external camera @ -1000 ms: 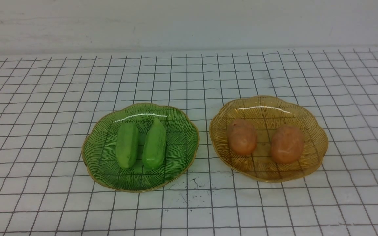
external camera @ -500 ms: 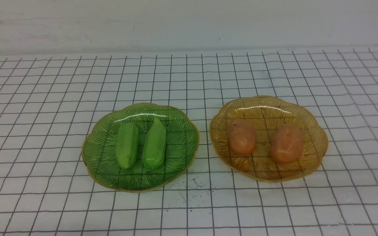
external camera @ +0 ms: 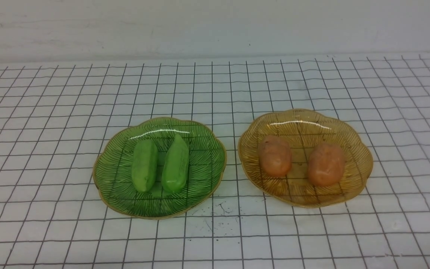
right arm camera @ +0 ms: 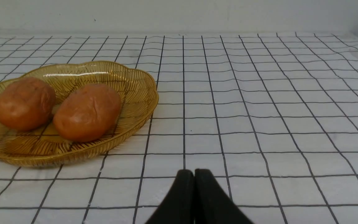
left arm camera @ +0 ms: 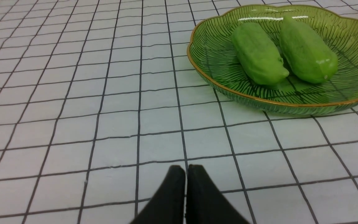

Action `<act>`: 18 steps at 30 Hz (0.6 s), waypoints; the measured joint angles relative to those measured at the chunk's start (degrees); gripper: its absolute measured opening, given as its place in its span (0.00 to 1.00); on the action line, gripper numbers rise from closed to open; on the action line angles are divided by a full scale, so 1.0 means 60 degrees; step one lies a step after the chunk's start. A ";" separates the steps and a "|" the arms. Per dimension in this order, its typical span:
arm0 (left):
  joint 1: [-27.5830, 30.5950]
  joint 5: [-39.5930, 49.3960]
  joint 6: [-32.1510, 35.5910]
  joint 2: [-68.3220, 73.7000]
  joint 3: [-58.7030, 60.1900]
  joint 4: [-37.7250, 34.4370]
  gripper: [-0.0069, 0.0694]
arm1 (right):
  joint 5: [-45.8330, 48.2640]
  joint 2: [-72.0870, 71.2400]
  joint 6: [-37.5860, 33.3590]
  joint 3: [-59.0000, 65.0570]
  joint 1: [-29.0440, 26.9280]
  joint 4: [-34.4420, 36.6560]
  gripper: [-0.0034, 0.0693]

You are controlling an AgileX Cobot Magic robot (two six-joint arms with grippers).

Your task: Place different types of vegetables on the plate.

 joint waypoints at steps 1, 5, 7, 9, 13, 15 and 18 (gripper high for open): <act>0.0000 0.0000 0.0000 0.0000 0.0000 0.0000 0.08 | 0.0011 0.0000 -0.0077 0.0000 0.0000 0.0000 0.03; 0.0000 0.0000 0.0000 0.0000 0.0000 0.0000 0.08 | 0.0034 0.0000 -0.0626 -0.0008 0.0000 0.0000 0.03; 0.0000 0.0000 0.0000 0.0000 0.0000 0.0000 0.08 | 0.0034 0.0000 -0.0702 -0.0008 0.0000 0.0009 0.03; 0.0000 0.0000 0.0000 0.0000 0.0000 0.0050 0.08 | 0.0034 0.0000 -0.0747 -0.0008 0.0000 0.0007 0.03; 0.0000 0.0000 0.0000 0.0000 0.0000 0.0050 0.08 | 0.0041 0.0000 -0.0769 -0.0008 0.0000 0.0007 0.03; 0.0000 0.0000 0.0000 0.0000 0.0000 0.0050 0.08 | 0.0041 0.0000 -0.0769 -0.0008 0.0000 0.0007 0.03; 0.0000 0.0000 0.0000 0.0000 0.0000 0.0050 0.08 | 0.0041 0.0000 -0.0769 -0.0008 0.0000 0.0007 0.03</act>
